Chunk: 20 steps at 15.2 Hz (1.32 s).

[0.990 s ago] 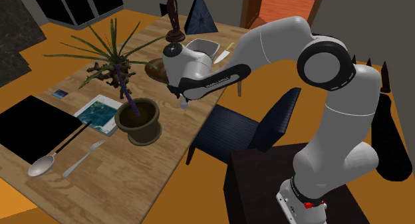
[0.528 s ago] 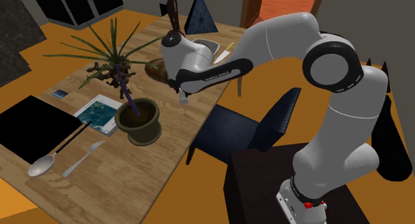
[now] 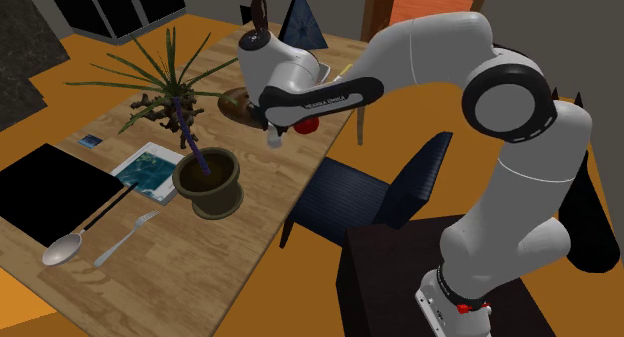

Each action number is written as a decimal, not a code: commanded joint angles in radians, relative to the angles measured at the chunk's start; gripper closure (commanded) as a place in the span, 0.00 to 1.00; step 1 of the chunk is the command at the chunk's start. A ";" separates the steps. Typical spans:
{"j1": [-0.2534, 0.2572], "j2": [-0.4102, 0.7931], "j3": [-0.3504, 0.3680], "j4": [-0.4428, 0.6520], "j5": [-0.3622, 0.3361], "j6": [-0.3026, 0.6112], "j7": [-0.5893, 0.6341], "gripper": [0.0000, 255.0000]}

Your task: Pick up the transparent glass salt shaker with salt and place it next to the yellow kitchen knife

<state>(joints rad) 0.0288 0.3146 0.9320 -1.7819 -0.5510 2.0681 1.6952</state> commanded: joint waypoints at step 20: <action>-0.133 -0.018 -0.022 0.091 0.065 -0.045 -0.217 1.00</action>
<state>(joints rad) -0.0834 0.3005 0.9137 -1.6752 -0.4908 2.0048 1.4980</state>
